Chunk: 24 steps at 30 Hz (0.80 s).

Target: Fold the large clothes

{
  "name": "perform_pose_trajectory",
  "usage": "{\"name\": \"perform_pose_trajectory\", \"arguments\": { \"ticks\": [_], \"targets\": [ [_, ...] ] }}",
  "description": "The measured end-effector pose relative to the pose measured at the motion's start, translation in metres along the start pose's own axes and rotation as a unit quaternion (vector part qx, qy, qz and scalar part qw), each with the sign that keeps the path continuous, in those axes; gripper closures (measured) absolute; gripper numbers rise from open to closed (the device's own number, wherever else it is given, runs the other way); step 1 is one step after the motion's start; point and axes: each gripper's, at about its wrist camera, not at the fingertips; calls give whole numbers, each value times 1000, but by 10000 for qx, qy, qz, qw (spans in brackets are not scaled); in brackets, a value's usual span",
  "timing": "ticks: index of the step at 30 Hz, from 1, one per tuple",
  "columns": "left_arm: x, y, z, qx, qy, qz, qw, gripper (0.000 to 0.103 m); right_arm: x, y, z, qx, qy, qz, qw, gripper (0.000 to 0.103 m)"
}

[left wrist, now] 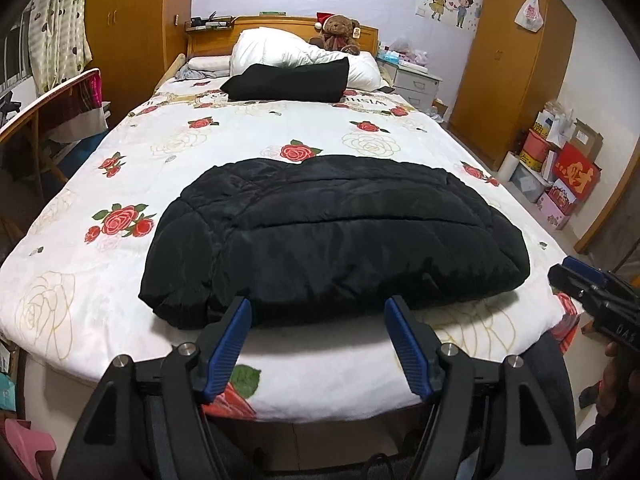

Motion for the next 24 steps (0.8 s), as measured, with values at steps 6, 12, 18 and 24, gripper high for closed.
{"name": "perform_pose_trajectory", "arguments": {
  "ticks": [6,12,18,24],
  "targets": [
    [5,5,7,48,-56,-267,9996,32,10,-4,11,-3,-187,12,9998,37],
    [13,0,9,-112,-177,-225,9995,32,15,-8,15,-2,-283,7,9996,37],
    [17,-3,10,-188,-217,-228,9993,32,17,-8,17,8,-334,18,9994,37],
    [18,-4,10,-188,-217,-228,9993,32,18,-9,17,8,-364,36,9993,37]
  ]
}}
Point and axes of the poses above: each gripper's, at about its wrist camera, not at the fingertips, and x roughly the way its jaws point, y to its right, z to its underside, and after that the axes turned 3 degrees about -z, right-handed
